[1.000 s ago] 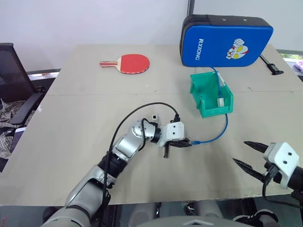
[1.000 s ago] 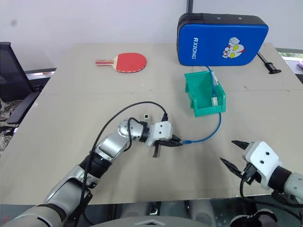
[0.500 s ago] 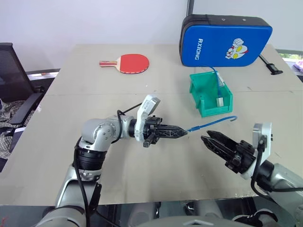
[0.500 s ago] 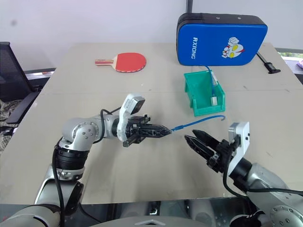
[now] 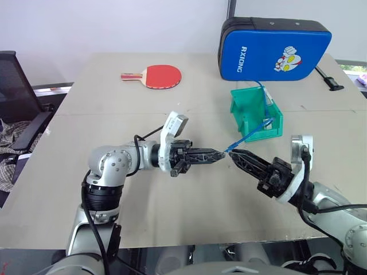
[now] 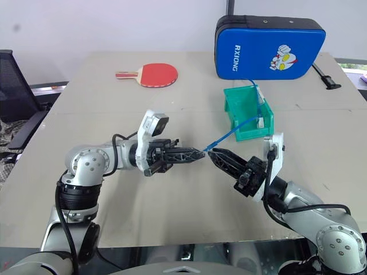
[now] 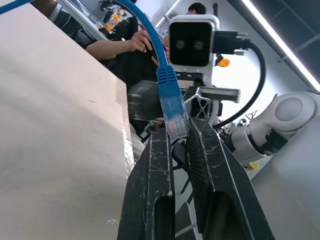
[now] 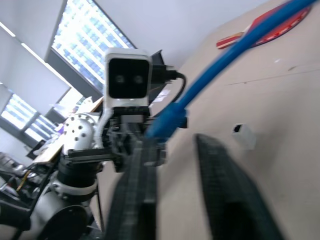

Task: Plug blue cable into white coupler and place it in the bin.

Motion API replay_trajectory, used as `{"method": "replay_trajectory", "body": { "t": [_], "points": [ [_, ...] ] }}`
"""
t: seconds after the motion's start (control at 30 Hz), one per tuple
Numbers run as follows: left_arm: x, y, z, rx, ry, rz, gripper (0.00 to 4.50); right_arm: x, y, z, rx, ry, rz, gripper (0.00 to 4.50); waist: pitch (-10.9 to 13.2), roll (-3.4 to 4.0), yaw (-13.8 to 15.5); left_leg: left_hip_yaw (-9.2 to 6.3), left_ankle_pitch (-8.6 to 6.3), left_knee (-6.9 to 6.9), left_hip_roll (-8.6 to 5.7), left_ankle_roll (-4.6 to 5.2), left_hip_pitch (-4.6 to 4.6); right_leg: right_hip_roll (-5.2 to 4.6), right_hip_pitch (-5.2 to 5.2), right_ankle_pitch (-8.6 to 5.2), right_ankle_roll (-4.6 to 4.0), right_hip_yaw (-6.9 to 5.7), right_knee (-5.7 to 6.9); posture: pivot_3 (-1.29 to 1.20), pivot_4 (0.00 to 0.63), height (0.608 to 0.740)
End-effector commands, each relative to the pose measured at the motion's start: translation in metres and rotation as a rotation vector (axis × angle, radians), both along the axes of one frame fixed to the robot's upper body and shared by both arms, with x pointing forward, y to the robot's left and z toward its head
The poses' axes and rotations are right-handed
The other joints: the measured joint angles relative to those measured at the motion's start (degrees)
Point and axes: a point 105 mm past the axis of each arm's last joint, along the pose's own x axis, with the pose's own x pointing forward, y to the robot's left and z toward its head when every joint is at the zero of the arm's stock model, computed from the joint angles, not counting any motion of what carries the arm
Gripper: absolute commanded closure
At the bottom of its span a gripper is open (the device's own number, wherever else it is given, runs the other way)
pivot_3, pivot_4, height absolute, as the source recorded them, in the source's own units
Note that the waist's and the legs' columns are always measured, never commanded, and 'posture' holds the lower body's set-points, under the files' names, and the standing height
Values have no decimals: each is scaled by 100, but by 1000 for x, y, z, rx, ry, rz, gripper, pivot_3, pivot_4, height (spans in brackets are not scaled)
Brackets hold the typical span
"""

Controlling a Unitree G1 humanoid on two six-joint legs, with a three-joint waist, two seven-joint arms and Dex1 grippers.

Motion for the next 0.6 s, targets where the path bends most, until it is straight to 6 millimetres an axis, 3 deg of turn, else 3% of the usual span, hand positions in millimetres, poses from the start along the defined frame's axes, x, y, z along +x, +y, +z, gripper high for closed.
{"method": "replay_trajectory", "body": {
  "t": [0.03, 0.4, 0.5, 0.57, 0.6],
  "points": [
    [-10, -5, 7, -30, -33, -45, 4500, -8, 0, 10, 35, -35, 25, 4341, 0, 0, 2, 0, 0, 0, 0, 0, 0, 0, 0, 0, 0, 0, 0, 0, 150, 731],
    [-8, -4, 8, -46, -29, -37, 4500, -10, -2, 12, 62, -33, 40, 4341, 0, 0, 1, 1, 0, 0, 1, 0, 1, 1, 0, -2, 4, 0, -1, 0, 150, 731],
    [-8, -4, 10, -54, -30, -37, 4500, -9, -2, 6, 38, -19, 33, 3490, 0, 0, 2, 1, 0, 0, 1, 0, 0, 0, 0, -2, 4, 0, -1, 0, 150, 731],
    [-9, -4, 11, -58, -29, -40, 4500, -10, -1, 3, 34, -9, 34, 2610, 0, 0, 2, 1, 0, 0, 1, 0, -1, 0, -1, -2, 3, 0, -2, 0, 150, 731],
    [-9, -4, 11, -58, -28, -43, 4500, -10, -1, 3, 39, -7, 35, 2610, 0, 0, 3, 1, 0, 0, 1, 0, -1, 0, -1, -2, 3, 0, -2, 0, 150, 731]
  ]
}}
